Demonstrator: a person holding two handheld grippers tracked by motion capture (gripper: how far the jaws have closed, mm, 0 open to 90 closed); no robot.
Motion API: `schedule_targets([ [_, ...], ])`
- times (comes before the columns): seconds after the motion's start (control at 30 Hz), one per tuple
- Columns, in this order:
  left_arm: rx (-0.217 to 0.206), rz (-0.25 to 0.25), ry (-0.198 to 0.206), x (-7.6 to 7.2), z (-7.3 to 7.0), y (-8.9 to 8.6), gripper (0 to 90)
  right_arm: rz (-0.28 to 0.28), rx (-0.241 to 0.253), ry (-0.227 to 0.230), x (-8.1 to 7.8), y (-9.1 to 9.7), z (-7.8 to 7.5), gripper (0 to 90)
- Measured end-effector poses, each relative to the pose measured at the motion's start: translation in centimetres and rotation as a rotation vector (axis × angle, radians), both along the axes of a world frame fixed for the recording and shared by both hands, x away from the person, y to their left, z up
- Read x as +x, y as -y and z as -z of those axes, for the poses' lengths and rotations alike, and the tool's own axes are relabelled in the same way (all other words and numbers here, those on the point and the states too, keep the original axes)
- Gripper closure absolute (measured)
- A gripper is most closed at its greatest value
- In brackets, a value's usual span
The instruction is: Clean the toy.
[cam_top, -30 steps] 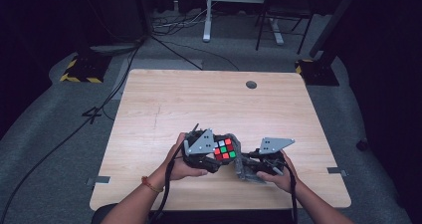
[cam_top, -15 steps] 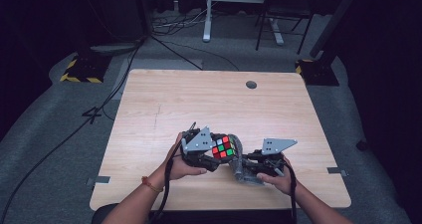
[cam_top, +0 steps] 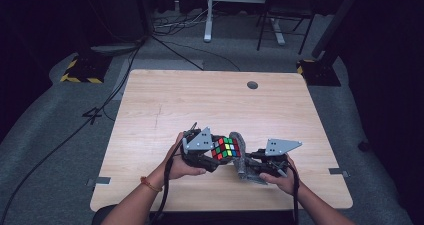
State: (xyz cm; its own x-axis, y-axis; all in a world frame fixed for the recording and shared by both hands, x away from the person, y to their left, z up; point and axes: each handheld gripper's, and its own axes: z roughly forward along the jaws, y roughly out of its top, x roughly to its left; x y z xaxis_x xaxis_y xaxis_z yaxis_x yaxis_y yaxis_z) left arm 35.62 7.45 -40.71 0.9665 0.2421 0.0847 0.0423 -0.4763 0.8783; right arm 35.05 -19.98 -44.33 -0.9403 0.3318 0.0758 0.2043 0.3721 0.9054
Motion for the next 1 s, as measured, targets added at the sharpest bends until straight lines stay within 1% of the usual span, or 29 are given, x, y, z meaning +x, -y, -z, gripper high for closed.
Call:
schedule_targets([
  [0.07,0.028,0.002,0.013,-0.1,0.1,0.0,33.0,0.003,-0.009,0.006,0.0,0.0,0.0,77.4],
  [0.17,0.053,0.007,0.011,-0.1,0.2,0.1,33.0,0.002,-0.029,0.027,-0.1,0.0,0.0,77.4],
  [0.2,0.071,0.005,0.010,-0.1,0.3,0.2,33.0,0.002,-0.032,0.031,-0.1,0.0,0.0,77.4],
  [0.33,0.104,0.002,0.032,-0.3,0.4,0.5,32.9,0.005,-0.049,0.047,-0.1,0.1,0.0,77.4],
  [0.43,0.125,0.001,0.037,-0.3,0.5,0.6,32.8,0.010,-0.047,0.056,-0.1,0.1,-0.1,77.5],
  [0.5,0.118,-0.005,0.046,-0.4,0.5,0.6,32.8,0.013,-0.037,0.058,-0.2,0.2,-0.1,77.5],
  [0.57,0.133,-0.004,0.049,-0.4,0.5,0.7,32.8,0.014,-0.030,0.061,-0.1,0.3,-0.2,77.5],
  [0.63,0.139,-0.006,0.047,-0.3,0.6,0.8,32.9,0.020,-0.019,0.062,-0.1,0.3,-0.2,77.5],
  [0.7,0.149,-0.007,0.055,-0.4,0.7,0.8,33.0,0.024,-0.023,0.070,-0.2,0.3,-0.3,77.5],
  [0.73,0.139,-0.006,0.051,-0.4,0.8,0.8,33.1,0.028,-0.017,0.076,-0.2,0.4,-0.3,77.5],
  [0.77,0.118,-0.003,0.045,-0.4,0.7,0.7,33.2,0.026,-0.016,0.078,-0.2,0.4,-0.4,77.5],
  [0.83,0.114,-0.002,0.058,-0.4,0.6,0.7,33.4,0.025,-0.015,0.071,-0.1,0.4,-0.5,77.5],
  [0.87,0.120,0.000,0.062,-0.5,0.6,0.9,33.4,0.024,-0.026,0.064,-0.1,0.4,-0.5,77.4],
  [0.9,0.123,-0.002,0.063,-0.5,0.6,1.0,33.4,0.022,-0.048,0.059,0.0,0.3,-0.4,77.4],
  [0.93,0.122,-0.004,0.067,-0.6,0.6,1.0,33.5,0.023,-0.058,0.053,0.1,0.3,-0.2,77.3],
  [1.0,0.113,0.007,0.064,-0.6,0.5,1.1,33.5,0.018,-0.092,0.036,0.3,0.1,0.1,77.2],
])
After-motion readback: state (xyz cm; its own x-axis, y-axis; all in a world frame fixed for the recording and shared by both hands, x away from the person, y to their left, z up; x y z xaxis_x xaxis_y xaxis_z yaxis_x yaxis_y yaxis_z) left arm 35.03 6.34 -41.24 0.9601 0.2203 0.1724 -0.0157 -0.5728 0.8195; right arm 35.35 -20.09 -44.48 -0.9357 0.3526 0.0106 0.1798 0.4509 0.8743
